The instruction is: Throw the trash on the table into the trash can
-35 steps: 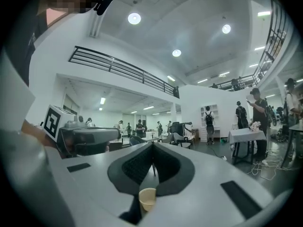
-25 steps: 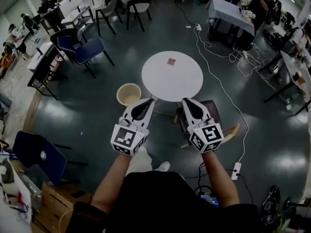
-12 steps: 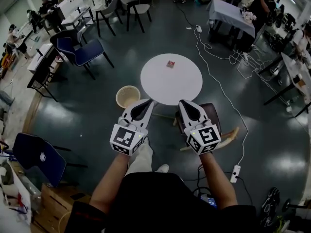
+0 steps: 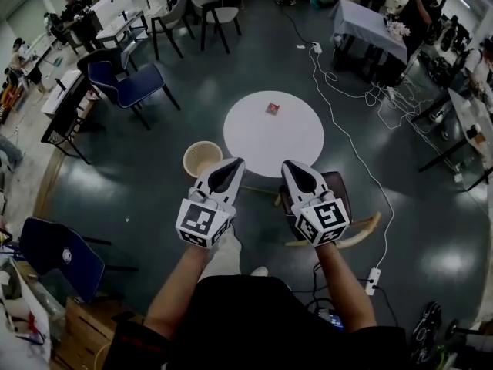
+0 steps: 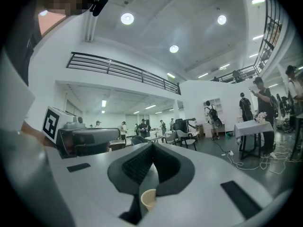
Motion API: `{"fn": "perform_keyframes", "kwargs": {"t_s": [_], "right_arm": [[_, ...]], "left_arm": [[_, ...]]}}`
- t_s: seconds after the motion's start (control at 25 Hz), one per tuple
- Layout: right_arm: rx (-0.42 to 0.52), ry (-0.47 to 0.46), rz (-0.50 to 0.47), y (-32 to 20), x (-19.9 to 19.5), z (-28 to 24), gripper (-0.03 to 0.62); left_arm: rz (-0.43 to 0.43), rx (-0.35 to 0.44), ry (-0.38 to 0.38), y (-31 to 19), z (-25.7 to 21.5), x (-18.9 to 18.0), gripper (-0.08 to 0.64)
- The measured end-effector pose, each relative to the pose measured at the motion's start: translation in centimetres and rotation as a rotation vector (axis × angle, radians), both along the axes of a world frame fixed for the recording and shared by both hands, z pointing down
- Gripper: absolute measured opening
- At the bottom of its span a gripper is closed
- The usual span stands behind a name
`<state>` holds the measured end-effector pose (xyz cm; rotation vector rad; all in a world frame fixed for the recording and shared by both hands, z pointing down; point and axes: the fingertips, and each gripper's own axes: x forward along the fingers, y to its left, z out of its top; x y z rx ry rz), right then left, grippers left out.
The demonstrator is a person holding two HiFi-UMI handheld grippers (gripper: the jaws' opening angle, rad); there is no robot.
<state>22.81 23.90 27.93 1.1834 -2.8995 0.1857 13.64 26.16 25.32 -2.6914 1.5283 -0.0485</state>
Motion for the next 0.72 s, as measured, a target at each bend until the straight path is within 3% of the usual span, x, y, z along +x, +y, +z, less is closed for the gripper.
{"fn": "perform_keyframes", "kwargs": {"t_s": [0.72], "right_arm": [[-0.02, 0.033, 0.07, -14.4, -3.4, 0.1, 0.017]], "left_arm": [[0.062, -0.032, 0.02, -15.3, 0.3, -3.8, 0.015]]}}
